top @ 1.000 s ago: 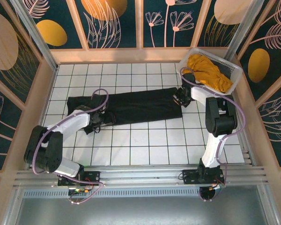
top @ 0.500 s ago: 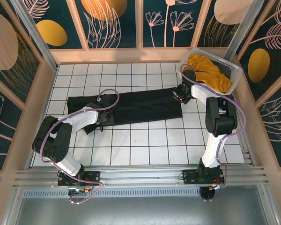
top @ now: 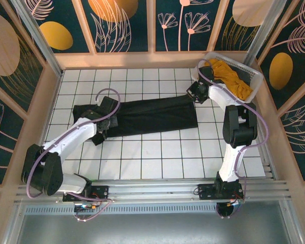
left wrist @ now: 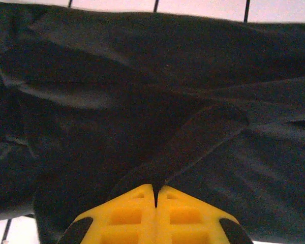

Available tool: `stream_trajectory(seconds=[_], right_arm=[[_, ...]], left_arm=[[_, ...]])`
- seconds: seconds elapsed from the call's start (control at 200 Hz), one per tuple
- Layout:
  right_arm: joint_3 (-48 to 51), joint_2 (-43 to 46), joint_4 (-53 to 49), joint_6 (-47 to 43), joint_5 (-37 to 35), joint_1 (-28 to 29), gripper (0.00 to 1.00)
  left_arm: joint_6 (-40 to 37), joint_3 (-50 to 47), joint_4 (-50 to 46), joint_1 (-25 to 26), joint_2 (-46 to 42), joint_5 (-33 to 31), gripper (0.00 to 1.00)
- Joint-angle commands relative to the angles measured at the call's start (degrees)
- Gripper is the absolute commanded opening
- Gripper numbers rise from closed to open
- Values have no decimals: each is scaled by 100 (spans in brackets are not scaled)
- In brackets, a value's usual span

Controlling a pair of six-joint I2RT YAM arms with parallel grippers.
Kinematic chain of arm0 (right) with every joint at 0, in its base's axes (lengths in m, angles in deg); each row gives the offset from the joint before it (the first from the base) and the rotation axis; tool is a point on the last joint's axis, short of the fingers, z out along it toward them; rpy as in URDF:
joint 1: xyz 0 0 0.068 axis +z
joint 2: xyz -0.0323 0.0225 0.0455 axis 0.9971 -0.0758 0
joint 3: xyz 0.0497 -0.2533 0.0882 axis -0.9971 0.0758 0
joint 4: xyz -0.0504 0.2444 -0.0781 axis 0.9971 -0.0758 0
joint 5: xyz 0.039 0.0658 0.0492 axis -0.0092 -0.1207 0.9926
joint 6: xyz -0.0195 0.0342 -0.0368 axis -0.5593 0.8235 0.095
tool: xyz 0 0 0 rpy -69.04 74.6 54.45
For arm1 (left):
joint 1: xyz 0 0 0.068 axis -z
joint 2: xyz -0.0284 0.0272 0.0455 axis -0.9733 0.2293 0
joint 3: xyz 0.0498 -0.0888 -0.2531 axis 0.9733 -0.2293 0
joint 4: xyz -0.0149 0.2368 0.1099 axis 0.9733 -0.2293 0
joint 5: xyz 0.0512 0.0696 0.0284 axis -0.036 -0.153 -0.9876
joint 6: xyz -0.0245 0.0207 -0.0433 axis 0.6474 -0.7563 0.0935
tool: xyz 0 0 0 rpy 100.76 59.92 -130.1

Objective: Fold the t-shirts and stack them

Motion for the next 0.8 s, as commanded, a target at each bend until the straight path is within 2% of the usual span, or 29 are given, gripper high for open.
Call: stream_trajectory(seconds=[0.0,0.14,0.405,0.51,0.581,0.676,0.721,0.796], right_arm=[[147,165,-259,-132,-145,-20,0],[658,256,-148,-138,-170,-22,0],[1246,49,-26,-175,-89,-110,0],[1279,177,-86,-180,-322,-123,21],[1285,397,-66,-210,-528,-123,30],[1176,592,-131,-314,-725,-82,35],[1091,627,-190,-370,-774,-35,35],[956,684,-201,-457,-804,120,32]], left_arm=[[168,17,-458,15,-139,-89,0],[207,-383,-372,15,-170,408,0],[181,-757,-283,15,126,869,0],[201,-678,-403,15,157,900,1],[217,-587,-473,15,0,945,8],[229,-391,-652,15,-139,1063,37],[255,-273,-774,10,-174,1084,40],[341,16,-919,19,-199,1033,40]])
